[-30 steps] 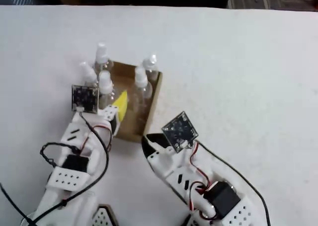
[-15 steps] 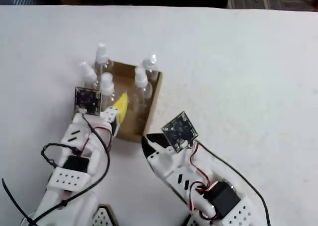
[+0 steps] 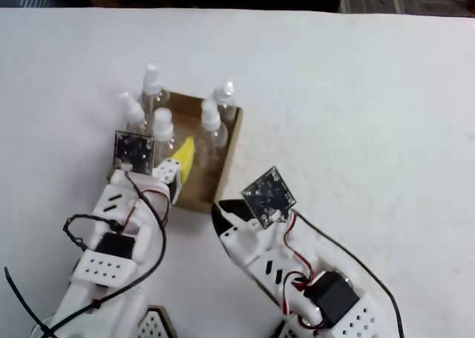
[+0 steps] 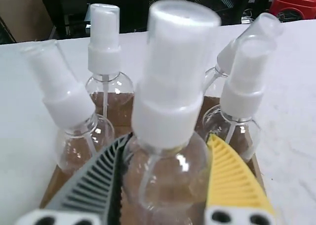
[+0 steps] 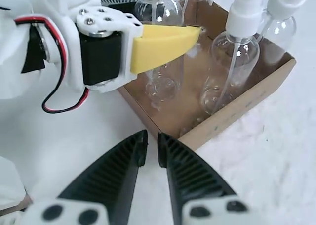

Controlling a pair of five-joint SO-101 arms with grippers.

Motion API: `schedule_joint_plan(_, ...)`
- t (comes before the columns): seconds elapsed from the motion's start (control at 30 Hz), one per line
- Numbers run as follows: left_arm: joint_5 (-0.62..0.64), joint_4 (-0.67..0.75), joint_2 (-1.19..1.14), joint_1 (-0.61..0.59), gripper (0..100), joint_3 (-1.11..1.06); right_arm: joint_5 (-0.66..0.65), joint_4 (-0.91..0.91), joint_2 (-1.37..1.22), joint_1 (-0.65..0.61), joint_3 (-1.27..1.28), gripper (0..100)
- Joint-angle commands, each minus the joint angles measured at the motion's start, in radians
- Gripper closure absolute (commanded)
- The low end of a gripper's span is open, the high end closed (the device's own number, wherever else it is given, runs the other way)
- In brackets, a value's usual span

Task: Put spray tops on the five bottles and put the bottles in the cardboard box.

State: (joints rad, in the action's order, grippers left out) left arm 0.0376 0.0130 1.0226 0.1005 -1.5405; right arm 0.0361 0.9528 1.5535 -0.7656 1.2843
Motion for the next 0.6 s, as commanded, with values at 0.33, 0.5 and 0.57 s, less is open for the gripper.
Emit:
schedule_joint_plan(0.33, -0.011, -0.032, -0.091, 0.027, 98, 0.127, -0.009, -0.024, 0.008, 0.005, -0.009, 98.2)
schedule_joint_plan(0.5, -0.011, 0.06, -0.236, 0.025, 98, 0.14, -0.009, -0.024, 0.008, 0.005, -0.009, 98.2)
schedule_joint_plan(0.57, -0.011, 0.14, -0.259, 0.025, 98, 0.1, -0.009, -0.024, 0.008, 0.005, -0.009, 98.2)
